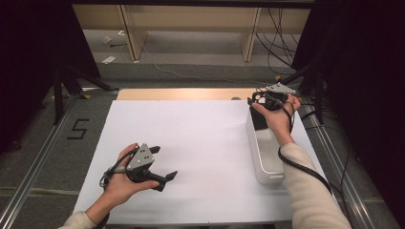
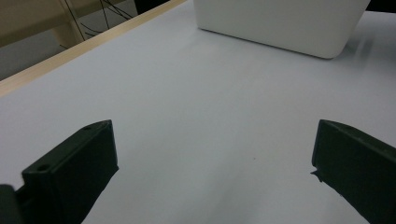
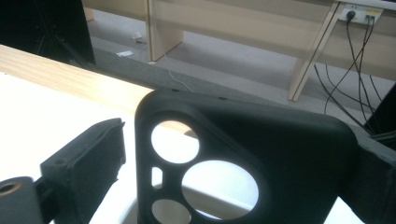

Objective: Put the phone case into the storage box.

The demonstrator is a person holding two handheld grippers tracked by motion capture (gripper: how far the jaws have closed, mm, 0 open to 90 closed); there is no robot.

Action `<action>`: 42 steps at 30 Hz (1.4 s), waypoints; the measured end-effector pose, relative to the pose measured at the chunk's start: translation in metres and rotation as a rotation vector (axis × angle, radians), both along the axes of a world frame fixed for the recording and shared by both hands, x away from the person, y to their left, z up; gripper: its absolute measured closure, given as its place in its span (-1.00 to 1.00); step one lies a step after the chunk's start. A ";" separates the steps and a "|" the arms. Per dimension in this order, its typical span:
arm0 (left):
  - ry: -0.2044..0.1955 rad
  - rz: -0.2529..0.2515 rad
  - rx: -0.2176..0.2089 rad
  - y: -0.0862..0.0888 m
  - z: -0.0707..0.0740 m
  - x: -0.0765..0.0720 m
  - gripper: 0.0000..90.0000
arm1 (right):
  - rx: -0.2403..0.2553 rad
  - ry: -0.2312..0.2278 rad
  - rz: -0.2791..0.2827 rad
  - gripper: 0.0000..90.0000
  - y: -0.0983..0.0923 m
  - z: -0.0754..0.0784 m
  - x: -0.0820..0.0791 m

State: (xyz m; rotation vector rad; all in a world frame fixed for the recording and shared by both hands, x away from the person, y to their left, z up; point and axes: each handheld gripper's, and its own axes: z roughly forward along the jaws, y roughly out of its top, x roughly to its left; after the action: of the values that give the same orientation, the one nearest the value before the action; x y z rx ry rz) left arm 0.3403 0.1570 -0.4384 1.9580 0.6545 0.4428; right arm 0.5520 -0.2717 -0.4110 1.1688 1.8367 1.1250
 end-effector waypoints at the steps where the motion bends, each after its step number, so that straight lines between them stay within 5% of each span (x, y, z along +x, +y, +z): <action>1: 0.000 0.000 0.000 0.000 0.000 0.000 -1.00 | 0.000 -0.002 -0.001 -0.91 0.000 0.000 0.000; 42: -0.001 -0.002 0.001 0.000 0.000 0.000 -1.00 | 0.011 -0.160 -0.016 -0.99 -0.003 0.018 -0.005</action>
State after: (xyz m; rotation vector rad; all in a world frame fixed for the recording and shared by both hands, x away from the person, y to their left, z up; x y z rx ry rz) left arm 0.3401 0.1565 -0.4384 1.9590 0.6514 0.4434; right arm 0.5471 -0.2744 -0.3927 1.0656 1.6988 1.1860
